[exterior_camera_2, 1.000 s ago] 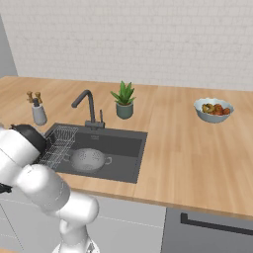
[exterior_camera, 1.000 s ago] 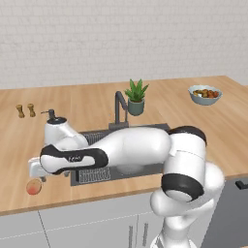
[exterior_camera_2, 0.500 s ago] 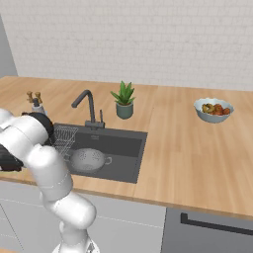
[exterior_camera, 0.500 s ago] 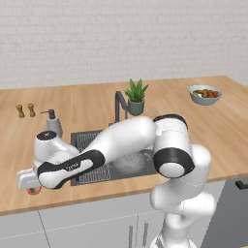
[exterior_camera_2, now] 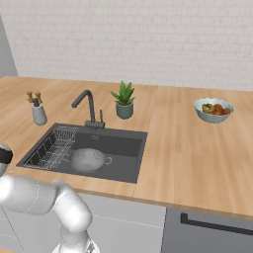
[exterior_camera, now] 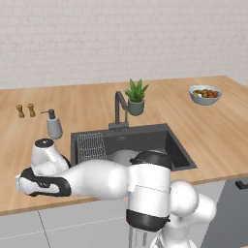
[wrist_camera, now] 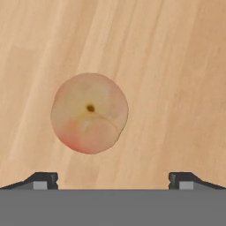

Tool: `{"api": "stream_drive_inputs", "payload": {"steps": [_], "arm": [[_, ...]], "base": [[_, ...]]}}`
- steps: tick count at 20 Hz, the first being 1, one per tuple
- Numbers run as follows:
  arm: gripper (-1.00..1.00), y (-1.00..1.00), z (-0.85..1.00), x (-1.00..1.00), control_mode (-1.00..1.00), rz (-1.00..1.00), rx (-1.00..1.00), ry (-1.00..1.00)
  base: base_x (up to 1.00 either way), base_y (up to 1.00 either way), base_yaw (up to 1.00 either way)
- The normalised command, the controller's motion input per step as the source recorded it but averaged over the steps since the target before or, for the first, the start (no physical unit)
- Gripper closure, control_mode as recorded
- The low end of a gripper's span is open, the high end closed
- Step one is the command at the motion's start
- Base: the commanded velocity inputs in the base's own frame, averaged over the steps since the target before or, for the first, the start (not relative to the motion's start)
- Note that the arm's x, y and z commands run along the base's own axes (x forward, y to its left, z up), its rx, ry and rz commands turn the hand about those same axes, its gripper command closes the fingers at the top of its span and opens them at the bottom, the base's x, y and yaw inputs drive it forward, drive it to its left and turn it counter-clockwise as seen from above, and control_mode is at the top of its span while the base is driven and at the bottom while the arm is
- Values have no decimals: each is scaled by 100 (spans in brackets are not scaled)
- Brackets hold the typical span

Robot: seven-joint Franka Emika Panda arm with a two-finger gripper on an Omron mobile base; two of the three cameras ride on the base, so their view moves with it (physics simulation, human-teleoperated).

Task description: Put the colander in the sink, put the peach in the colander, and turn on the sink faucet and pour water over the colander.

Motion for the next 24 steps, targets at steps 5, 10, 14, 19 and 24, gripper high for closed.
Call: {"api": "stream_drive_inputs", "payload": {"steps": [5,10,14,19,24], "arm": [[-100,30,-3,31,-100,-3,-1,0],[-100,28,-12,5,-100,-3,-5,0],[-100,20,-13,2,-100,-4,-7,0],[100,16,-9,3,-100,-7,-10,0],[100,-23,2,0,-100,-11,-9,-3]], "base": [[0,0,0],[0,0,0],[0,0,0],[0,0,0],[0,0,0]]}}
